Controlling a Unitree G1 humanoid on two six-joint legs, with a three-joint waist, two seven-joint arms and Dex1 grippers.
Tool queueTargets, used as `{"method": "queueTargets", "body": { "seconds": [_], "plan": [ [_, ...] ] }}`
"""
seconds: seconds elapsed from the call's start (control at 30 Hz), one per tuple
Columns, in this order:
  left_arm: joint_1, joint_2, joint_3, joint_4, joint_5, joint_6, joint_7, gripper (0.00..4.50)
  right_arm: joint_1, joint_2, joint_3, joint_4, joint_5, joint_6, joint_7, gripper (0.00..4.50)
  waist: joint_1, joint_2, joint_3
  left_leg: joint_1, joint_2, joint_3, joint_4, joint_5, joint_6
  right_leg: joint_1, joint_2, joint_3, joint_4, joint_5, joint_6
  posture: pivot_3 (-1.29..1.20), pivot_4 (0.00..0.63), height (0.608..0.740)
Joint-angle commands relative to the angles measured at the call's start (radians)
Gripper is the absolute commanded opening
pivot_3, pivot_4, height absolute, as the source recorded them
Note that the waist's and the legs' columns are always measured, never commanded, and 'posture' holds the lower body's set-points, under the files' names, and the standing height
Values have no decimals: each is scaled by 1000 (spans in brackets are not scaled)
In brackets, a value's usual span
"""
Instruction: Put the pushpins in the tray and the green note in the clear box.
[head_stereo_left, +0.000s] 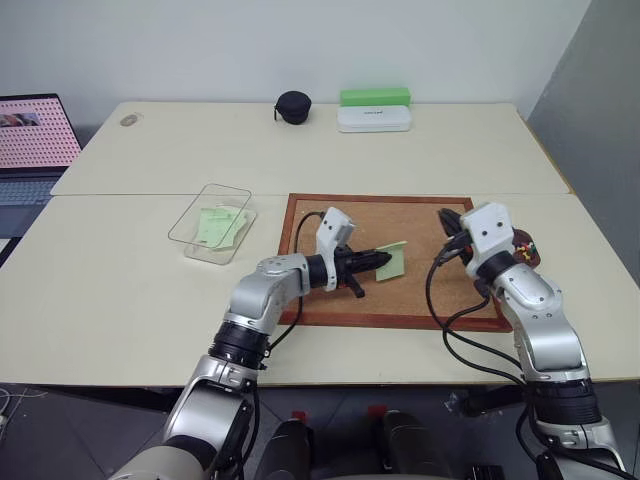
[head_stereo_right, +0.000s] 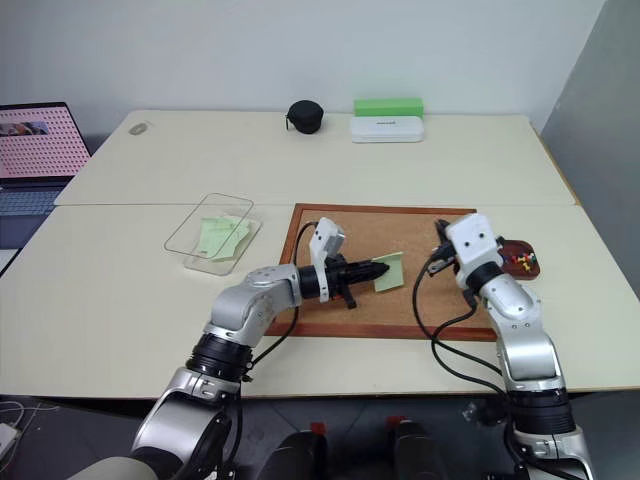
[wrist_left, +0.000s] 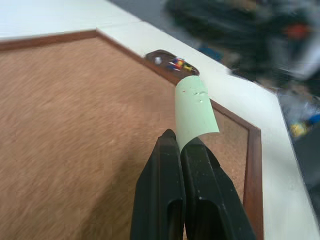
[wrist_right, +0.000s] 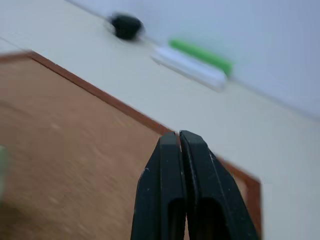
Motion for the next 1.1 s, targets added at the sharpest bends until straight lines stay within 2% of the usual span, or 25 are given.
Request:
{"method": "queueTargets", "body": {
  "seconds": [0.03, 0.13, 0.37, 0.4, 0.7, 0.87, 1.1],
  "plan": [
    [-24, -17, -85, -70, 114, -185, 0, 18, -70, 6, -145, 41, 59, 149, -110, 0, 0, 0, 0, 0, 0, 0, 0, 0, 0, 0, 0, 0, 0, 0, 0, 0, 150, 740],
    [-43, -47, -89, -40, 147, -229, 38, 18, -143, 14, -238, 113, 132, 228, -152, 0, -5, 0, 0, 0, 0, 1, 0, 0, 0, 0, 0, 1, 0, 0, 0, 0, 150, 740],
    [-40, -66, -91, 19, 201, -281, 74, 18, -234, -39, -256, 256, 153, 249, -152, 0, -10, 1, 0, 1, 0, 2, -1, 0, 1, 0, 2, 2, 0, -1, 3, 0, 150, 740],
    [-39, -65, -87, 17, 201, -279, 74, 0, -237, -42, -258, 267, 159, 251, -152, 461, -9, 1, 0, 1, 0, 2, -1, 0, 1, 0, 1, 2, 0, -1, 2, 0, 150, 740],
    [-34, -58, -66, 24, 205, -277, 81, 0, -235, -47, -255, 321, 177, 229, -156, 2282, -7, 1, 0, 1, 0, 2, -1, 0, 1, 0, 1, 1, 0, 0, 1, 0, 150, 740],
    [-37, -59, -60, 33, 207, -281, 81, 0, -231, -60, -247, 318, 173, 211, -162, 3517, -8, 1, 0, 0, 0, 2, -1, 0, 1, 0, 1, 1, 0, -1, 2, 0, 150, 740],
    [-42, -58, -35, 45, 208, -270, 106, 0, -163, -86, -194, 203, 161, 137, -110, 3587, -7, 1, 0, 0, 0, 2, -1, 0, 1, 0, 1, 1, 0, -1, 2, 0, 150, 740]
  ]
}}
